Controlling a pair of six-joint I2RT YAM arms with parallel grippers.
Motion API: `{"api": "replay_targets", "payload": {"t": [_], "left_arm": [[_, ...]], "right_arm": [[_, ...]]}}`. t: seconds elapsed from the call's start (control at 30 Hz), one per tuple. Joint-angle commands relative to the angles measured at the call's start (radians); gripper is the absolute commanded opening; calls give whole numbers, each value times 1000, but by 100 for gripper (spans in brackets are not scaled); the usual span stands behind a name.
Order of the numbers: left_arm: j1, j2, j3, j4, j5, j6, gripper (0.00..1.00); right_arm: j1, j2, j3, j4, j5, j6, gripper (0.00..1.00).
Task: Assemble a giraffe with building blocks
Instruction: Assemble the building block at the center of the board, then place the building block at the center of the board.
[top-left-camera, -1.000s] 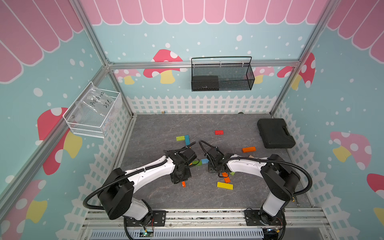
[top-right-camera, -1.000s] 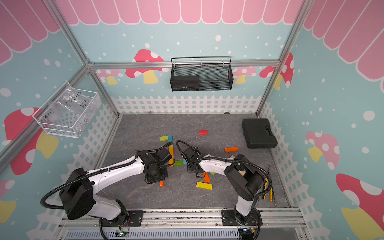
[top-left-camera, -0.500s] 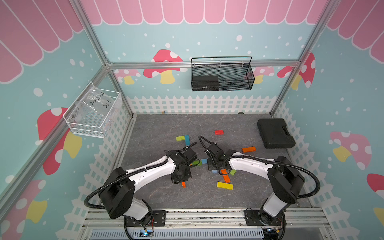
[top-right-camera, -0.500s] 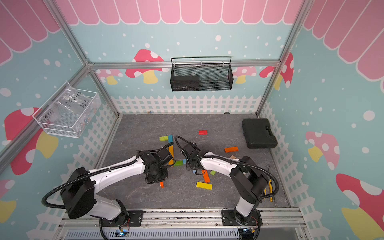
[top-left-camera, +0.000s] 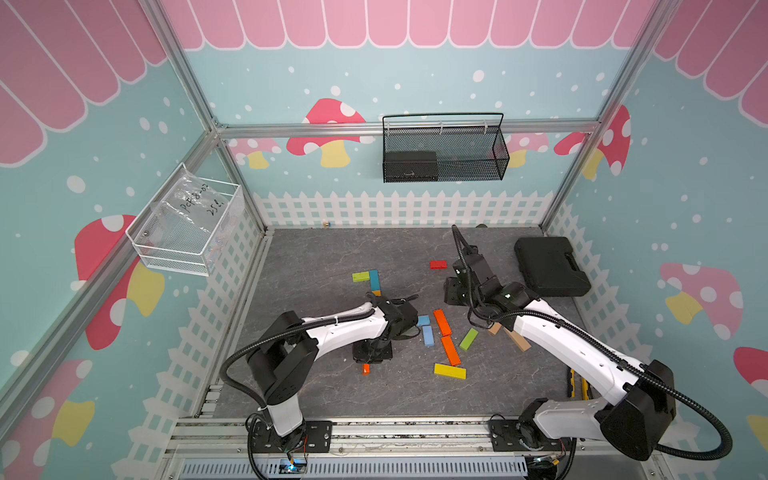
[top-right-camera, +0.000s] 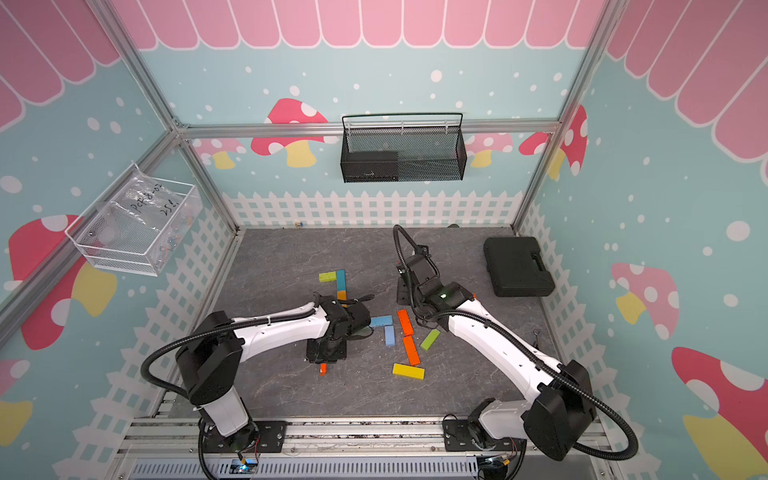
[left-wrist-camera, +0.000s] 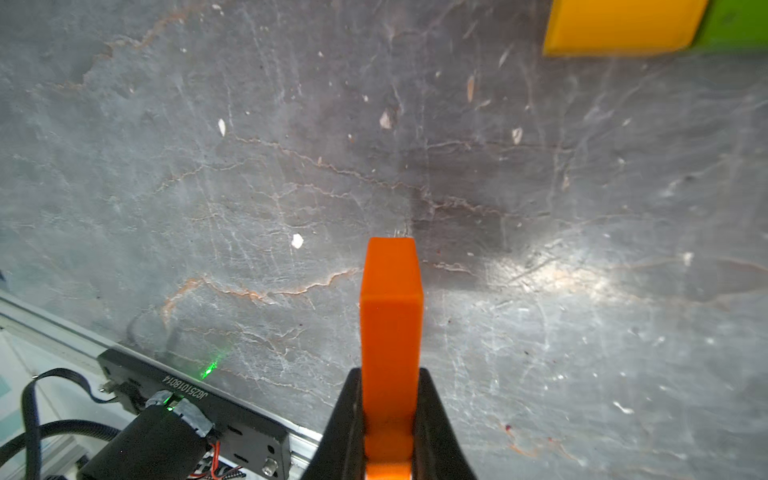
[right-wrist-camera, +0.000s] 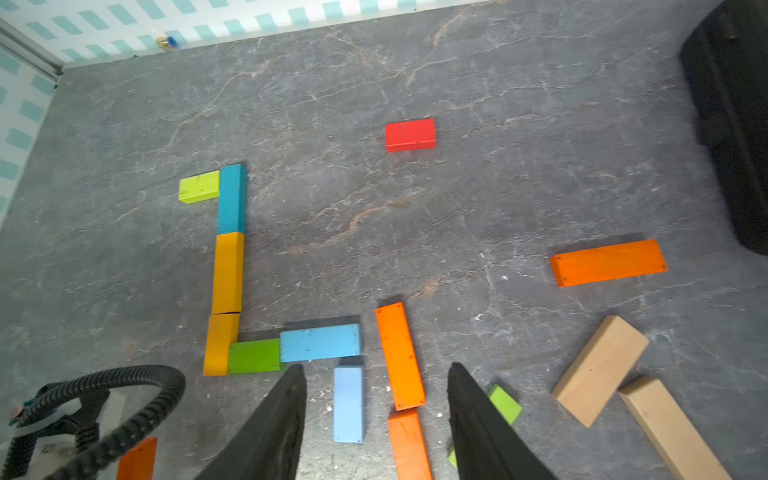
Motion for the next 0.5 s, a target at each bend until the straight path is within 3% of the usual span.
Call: {"api": "replay_targets", "payload": {"t": [0.0,0.23,0.47], "left_arm": [[-31,65,56,-66,-84,-17,17],[-70,170,156,-64,-110,-19,18],[-86,225,201,-62,-103,-6,40]], "right_arm": [[-26,-33,-45,-18,11,-27,56],[-75,-75,-108,7,-25,-43,56],[-102,-85,-131,25,-46,-52,56]]}}
